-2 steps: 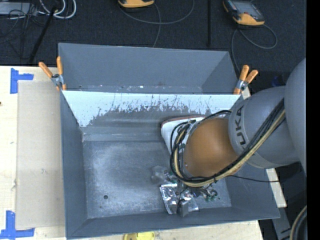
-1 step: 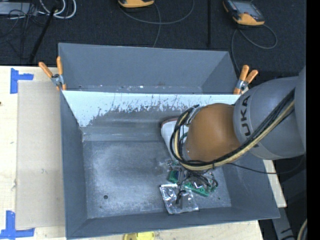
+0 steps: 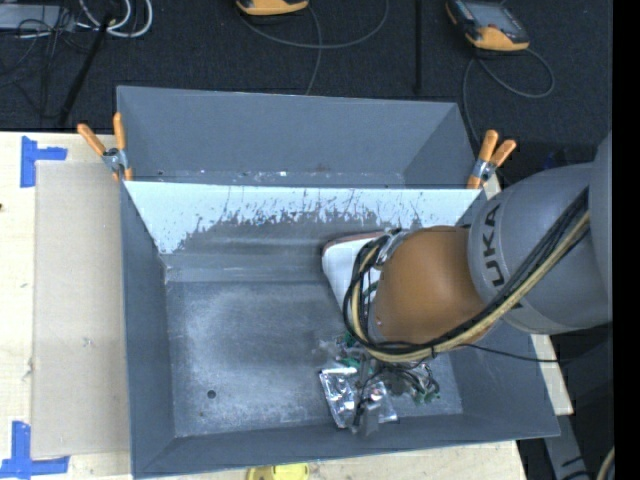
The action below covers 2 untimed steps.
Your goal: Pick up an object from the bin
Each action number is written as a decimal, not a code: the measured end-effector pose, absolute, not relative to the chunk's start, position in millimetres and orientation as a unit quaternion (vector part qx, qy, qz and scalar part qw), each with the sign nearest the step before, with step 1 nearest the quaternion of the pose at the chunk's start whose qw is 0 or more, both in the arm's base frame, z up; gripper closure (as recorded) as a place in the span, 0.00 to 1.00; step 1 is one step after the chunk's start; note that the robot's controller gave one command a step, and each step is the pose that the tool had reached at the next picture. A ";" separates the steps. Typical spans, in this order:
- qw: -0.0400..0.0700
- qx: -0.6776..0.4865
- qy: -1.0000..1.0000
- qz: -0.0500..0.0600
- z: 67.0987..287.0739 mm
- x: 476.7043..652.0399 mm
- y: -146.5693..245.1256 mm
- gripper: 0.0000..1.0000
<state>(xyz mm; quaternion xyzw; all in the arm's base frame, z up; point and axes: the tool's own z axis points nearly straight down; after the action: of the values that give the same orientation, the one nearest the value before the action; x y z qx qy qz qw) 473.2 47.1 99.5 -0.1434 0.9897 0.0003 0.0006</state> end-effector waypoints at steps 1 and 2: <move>0.002 -0.205 0.979 0.000 69.9 488.8 45.1 0.00; 0.003 -0.203 0.979 0.000 69.9 489.5 45.4 0.00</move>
Offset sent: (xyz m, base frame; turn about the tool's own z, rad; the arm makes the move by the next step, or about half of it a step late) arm 0.0143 -0.0028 -0.0295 -0.1268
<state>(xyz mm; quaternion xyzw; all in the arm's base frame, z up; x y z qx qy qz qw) 489.5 45.4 69.9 -0.2034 0.9791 0.0003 0.0026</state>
